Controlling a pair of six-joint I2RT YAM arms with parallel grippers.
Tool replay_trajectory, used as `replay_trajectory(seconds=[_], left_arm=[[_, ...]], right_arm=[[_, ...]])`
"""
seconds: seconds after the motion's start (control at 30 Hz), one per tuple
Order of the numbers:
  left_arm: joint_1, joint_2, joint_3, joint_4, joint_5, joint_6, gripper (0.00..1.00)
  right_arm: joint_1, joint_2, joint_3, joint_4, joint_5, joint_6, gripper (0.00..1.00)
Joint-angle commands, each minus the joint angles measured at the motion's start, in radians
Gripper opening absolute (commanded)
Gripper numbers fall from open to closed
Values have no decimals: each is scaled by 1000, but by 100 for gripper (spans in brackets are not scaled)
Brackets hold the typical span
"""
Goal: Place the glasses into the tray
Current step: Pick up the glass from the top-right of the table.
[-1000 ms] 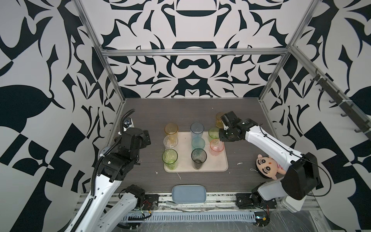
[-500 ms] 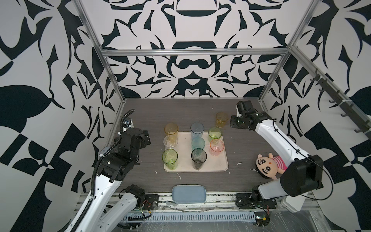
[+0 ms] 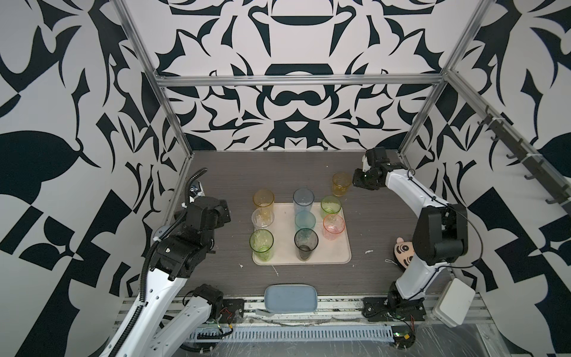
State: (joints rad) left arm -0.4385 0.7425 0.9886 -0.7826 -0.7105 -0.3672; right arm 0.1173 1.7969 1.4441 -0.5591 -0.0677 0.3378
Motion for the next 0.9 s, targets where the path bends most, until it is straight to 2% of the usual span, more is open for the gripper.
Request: replay_trajectory(seconds=[0.0,0.4,0.47,0.5,0.6,0.67,0.7,0.87], left_arm=[[3,3,-7,-12,-25,-13,100],[2,5,-7,-10,-26,-9,99],[2,4,-8,-10,-27,-9,99],[2,2,-9,-12,-26,-8,100],[2,-2,-11,-10,-26,-9,99],[2,-2,-10,-10,-26,-9,99],[2,0,-11,-10,-26,-9,99],[1,0,-9,-12,-26,-9,100]], right_arm=[[2,19,65,17,-28,10,42],[2,113,123,22,-29,10,49],[3,124,133,21,-31,11,52],[2,132,139,19,-33,11,56],[2,152,160,8,-36,12,56],[3,160,170,6,-37,11,60],[3,164,176,3,-34,11,65],[2,174,186,0,-32,11,66]])
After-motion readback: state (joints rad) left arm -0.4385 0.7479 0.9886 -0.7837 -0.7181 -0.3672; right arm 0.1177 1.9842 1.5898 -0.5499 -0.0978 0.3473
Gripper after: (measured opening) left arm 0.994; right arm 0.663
